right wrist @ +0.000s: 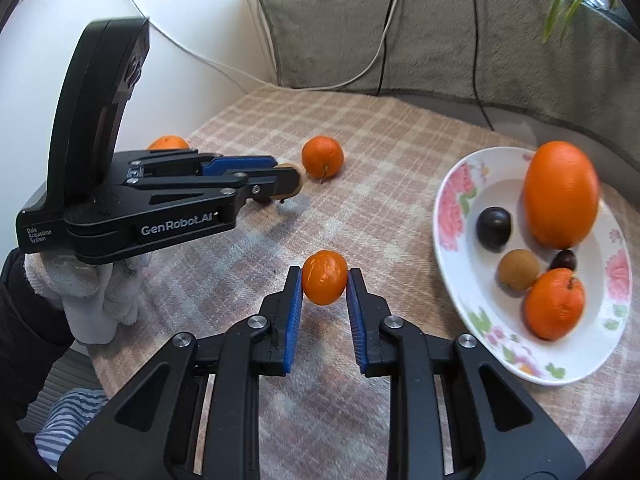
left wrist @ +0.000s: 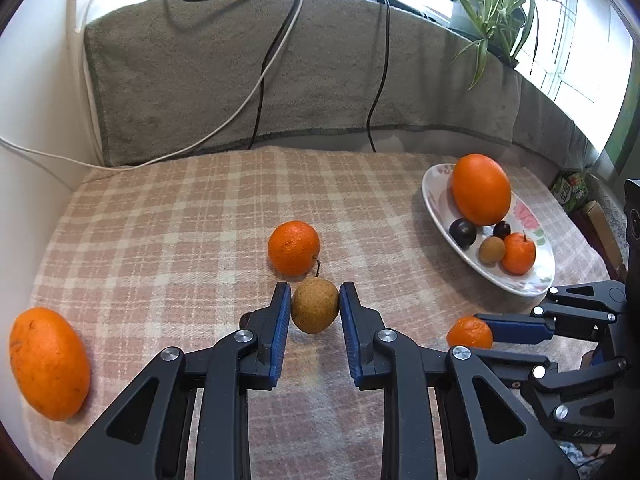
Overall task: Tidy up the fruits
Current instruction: 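Grasp a brown kiwi with the left tool while the right tool grasps a tangerine, then carry the kiwi and tangerine in both tools over the plate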
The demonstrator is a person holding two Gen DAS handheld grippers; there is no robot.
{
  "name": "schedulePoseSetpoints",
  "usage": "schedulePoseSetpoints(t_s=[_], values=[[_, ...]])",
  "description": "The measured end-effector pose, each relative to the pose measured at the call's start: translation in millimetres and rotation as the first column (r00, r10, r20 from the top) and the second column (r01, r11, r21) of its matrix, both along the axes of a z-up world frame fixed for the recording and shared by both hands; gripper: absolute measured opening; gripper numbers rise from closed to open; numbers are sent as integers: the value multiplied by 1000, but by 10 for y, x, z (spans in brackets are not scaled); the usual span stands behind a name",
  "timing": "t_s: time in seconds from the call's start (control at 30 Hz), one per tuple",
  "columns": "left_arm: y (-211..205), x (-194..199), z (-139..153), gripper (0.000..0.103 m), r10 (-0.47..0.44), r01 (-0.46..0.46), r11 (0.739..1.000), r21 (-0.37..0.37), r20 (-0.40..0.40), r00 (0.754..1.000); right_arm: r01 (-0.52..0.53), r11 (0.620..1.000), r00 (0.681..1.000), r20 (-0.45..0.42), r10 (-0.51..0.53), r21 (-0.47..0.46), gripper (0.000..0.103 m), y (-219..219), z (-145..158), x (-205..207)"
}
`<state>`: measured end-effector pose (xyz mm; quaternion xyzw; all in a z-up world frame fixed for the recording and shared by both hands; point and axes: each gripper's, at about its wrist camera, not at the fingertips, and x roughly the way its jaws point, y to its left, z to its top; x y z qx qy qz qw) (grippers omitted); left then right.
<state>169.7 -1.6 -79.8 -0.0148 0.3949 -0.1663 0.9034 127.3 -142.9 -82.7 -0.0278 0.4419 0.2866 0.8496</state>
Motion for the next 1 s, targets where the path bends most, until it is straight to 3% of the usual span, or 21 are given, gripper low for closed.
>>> schedulePoseSetpoints(t_s=[0.4,1.0], values=[[-170,-165,208,23,-30,31,999,-20,45,999,79,997,994,70,-79,16,23,-453,263,-129],[-616,-180,300,23,-99,102,994,-48,69,993,257,967,962,96,-256,3,23,-1319,307,-22]])
